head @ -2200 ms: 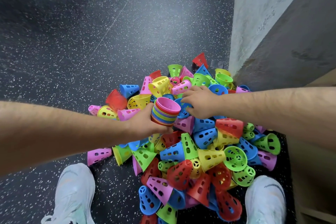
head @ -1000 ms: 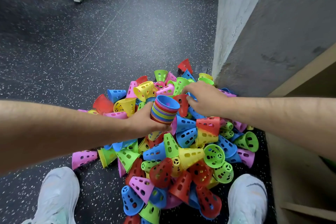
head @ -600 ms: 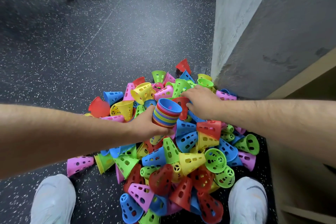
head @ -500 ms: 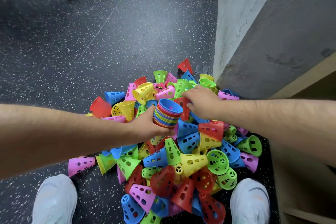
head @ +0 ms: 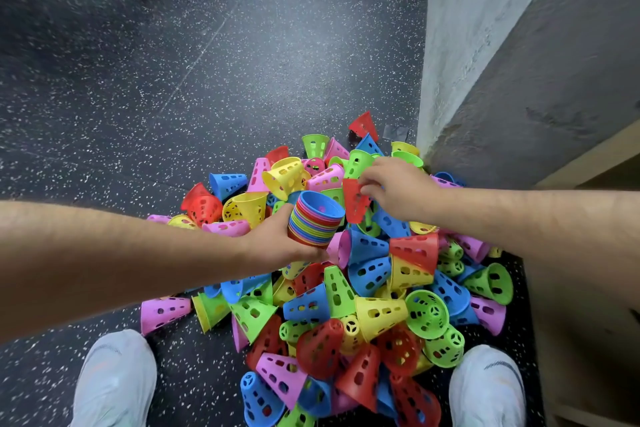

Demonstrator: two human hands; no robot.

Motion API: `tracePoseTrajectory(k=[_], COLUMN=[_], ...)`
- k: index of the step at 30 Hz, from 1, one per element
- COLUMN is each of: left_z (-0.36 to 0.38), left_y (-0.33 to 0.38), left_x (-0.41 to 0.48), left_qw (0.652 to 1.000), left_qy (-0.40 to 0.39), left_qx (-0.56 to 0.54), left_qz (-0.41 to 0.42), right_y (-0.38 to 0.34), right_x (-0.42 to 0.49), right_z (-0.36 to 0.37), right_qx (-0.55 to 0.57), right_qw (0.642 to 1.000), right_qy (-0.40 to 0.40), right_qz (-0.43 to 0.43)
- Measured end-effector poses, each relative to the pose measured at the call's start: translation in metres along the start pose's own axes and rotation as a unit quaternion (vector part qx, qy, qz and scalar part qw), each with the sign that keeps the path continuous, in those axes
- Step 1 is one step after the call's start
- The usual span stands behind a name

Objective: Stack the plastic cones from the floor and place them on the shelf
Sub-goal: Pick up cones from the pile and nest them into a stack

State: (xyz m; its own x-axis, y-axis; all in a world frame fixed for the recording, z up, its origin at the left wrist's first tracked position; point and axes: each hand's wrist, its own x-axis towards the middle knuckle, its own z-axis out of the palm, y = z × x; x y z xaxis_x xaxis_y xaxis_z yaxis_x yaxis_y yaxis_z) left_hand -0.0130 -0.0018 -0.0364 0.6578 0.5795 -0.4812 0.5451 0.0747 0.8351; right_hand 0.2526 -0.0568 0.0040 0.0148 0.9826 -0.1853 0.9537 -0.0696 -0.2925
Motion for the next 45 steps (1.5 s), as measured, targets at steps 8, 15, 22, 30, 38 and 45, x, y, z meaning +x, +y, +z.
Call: tracePoseTrajectory(k=[8, 15, 22, 30, 38, 45], left_z=[0.007, 0.024, 0.035, 0.059, 0.065, 0.06], left_y=[0.008, 0.021, 0.018, 0.02, 0.02, 0.021], left_x=[-0.017, -0.029, -0.033, -0.043, -0.054, -0.064], left_qw=[1.0, 1.0, 0.999, 0.999, 0.999, 0.999], left_qy=[0.01, 0.011, 0.011, 0.012, 0.009, 0.016], left_qx=[0.019, 0.017, 0.022, 0.037, 0.039, 0.04], left_qz=[0.002, 0.021, 0.02, 0.012, 0.006, -0.001], right_y=[-0.029, -0.052, -0.004, 0.02, 0.025, -0.048], right_x=[-0.035, -0.07, -0.098, -0.147, -0.143, -0.146], right_z=[-0.035, -0.023, -0.032, 0.023, 0.045, -0.018], right_qx=[0.183, 0.19, 0.139, 0.127, 0.24, 0.293], right_qw=[0.957, 0.969, 0.983, 0.959, 0.892, 0.907], right_qy=[0.222, 0.094, 0.117, 0.064, 0.088, 0.256], right_qz=[-0.048, -0.127, -0.008, 0.244, 0.374, 0.164])
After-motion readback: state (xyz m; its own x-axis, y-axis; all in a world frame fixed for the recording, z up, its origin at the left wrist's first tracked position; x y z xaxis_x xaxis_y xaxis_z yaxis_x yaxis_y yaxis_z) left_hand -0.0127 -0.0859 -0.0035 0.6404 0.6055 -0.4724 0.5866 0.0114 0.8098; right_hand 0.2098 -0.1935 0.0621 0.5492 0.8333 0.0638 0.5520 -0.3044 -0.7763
